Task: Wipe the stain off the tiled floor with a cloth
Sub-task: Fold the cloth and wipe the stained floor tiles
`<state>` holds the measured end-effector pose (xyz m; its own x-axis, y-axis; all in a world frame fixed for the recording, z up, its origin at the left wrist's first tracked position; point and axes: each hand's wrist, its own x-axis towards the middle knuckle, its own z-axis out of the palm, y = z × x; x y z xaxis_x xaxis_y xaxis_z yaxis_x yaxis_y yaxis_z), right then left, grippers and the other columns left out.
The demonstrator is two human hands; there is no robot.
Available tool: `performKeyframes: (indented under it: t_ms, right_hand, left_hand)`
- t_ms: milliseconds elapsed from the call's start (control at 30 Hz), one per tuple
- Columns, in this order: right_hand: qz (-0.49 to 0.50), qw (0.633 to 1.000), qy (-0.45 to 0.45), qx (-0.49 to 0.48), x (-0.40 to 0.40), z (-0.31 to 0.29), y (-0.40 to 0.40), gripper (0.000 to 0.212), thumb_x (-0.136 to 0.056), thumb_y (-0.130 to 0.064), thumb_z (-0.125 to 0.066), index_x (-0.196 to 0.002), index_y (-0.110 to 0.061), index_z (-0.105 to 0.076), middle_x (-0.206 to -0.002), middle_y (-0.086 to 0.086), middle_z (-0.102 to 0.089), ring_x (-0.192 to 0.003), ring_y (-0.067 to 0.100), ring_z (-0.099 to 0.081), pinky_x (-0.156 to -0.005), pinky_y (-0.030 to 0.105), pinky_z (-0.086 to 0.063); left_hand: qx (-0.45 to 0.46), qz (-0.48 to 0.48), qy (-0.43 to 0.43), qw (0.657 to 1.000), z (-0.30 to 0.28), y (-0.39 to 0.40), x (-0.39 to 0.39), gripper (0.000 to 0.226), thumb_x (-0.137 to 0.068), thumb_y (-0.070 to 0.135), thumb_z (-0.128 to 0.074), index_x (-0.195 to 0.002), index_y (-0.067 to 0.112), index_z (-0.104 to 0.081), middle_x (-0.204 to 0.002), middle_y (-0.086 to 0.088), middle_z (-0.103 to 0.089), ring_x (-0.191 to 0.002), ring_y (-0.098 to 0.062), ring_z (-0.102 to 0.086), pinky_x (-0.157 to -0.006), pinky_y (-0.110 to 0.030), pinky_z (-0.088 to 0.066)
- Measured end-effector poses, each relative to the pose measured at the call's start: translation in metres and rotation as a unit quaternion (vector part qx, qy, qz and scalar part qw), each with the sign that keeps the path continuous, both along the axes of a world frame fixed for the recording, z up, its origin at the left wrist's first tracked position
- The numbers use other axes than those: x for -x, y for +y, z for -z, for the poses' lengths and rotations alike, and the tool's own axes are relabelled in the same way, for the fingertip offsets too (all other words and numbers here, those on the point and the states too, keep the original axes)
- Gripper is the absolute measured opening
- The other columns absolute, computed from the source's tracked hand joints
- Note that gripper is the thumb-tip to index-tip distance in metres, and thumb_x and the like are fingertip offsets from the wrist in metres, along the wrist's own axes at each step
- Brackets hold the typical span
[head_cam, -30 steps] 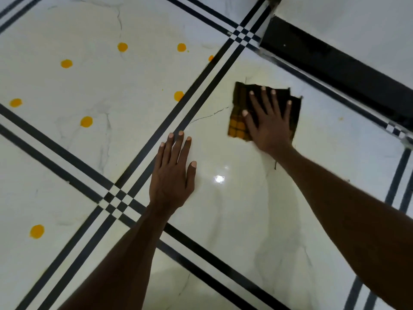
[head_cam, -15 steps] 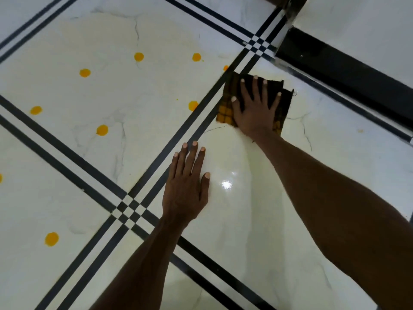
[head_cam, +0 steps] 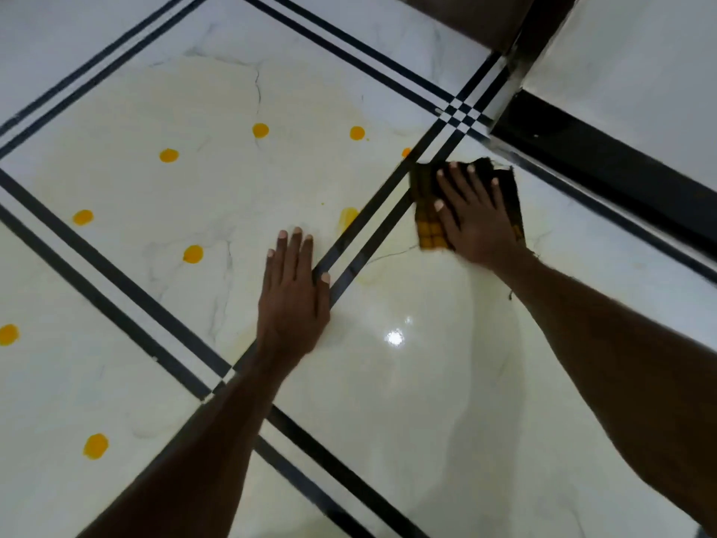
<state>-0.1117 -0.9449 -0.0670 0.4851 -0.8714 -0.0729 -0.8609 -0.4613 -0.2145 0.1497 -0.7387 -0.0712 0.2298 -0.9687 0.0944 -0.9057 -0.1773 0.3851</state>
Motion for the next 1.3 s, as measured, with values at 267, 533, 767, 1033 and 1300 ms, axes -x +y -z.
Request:
performKeyframes:
  t_ms: [267,533,767,1033,1300]
  right_hand:
    - [0.043,0.999,0.019,0.007,-0.084,0.007,-0.056,0.066,-0.107,-0.051,-0.018,-0.167,-0.024,-0.014,-0.176,0.009,-0.009,-0.163,0.035,-0.002,-0.125,0.066,0.005]
    - [-0.276,0.960,0.032,0.037,-0.067,0.003,0.061,0.061,-0.110,-0.051,-0.026,-0.167,-0.029,-0.017,-0.176,0.001,-0.007,-0.164,0.025,0.000,-0.130,0.058,-0.001]
    - [-0.119,0.991,0.033,0.045,-0.047,0.000,-0.019,0.063,-0.108,-0.057,-0.018,-0.166,-0.031,-0.020,-0.175,0.005,-0.017,-0.163,0.031,-0.012,-0.127,0.065,-0.012]
    - [-0.213,0.974,0.008,0.070,-0.120,0.006,0.073,0.060,-0.111,-0.051,-0.024,-0.166,-0.029,-0.020,-0.176,0.004,-0.013,-0.163,0.029,-0.006,-0.127,0.061,-0.010]
    - [-0.139,0.989,0.023,0.053,-0.035,0.003,0.004,0.060,-0.109,-0.052,-0.024,-0.166,-0.034,-0.017,-0.176,0.002,-0.012,-0.163,0.028,-0.008,-0.127,0.064,-0.012]
  left_hand:
    - [-0.019,0.006,-0.056,0.998,0.013,-0.014,-0.011,0.062,-0.108,0.034,-0.031,-0.162,0.006,-0.019,-0.172,-0.012,-0.014,-0.161,-0.026,-0.006,-0.130,-0.047,-0.014]
    - [-0.011,-0.003,-0.024,1.000,0.010,-0.017,-0.013,0.061,-0.108,0.035,-0.037,-0.161,0.006,-0.025,-0.171,-0.011,-0.019,-0.161,-0.024,-0.011,-0.128,-0.049,-0.019]
    - [-0.013,-0.006,-0.031,0.999,0.012,-0.016,-0.012,0.062,-0.108,0.036,-0.037,-0.162,0.007,-0.023,-0.172,-0.010,-0.016,-0.161,-0.024,-0.008,-0.129,-0.048,-0.018]
    - [-0.004,-0.006,-0.009,1.000,0.011,-0.017,-0.014,0.063,-0.109,0.042,-0.023,-0.159,0.005,-0.030,-0.170,-0.011,-0.025,-0.160,-0.022,-0.014,-0.129,-0.046,-0.018]
    - [0.012,-0.001,-0.032,0.999,0.014,-0.015,-0.011,0.064,-0.110,0.043,-0.028,-0.160,0.004,-0.026,-0.171,-0.012,-0.021,-0.161,-0.024,-0.011,-0.130,-0.046,-0.017]
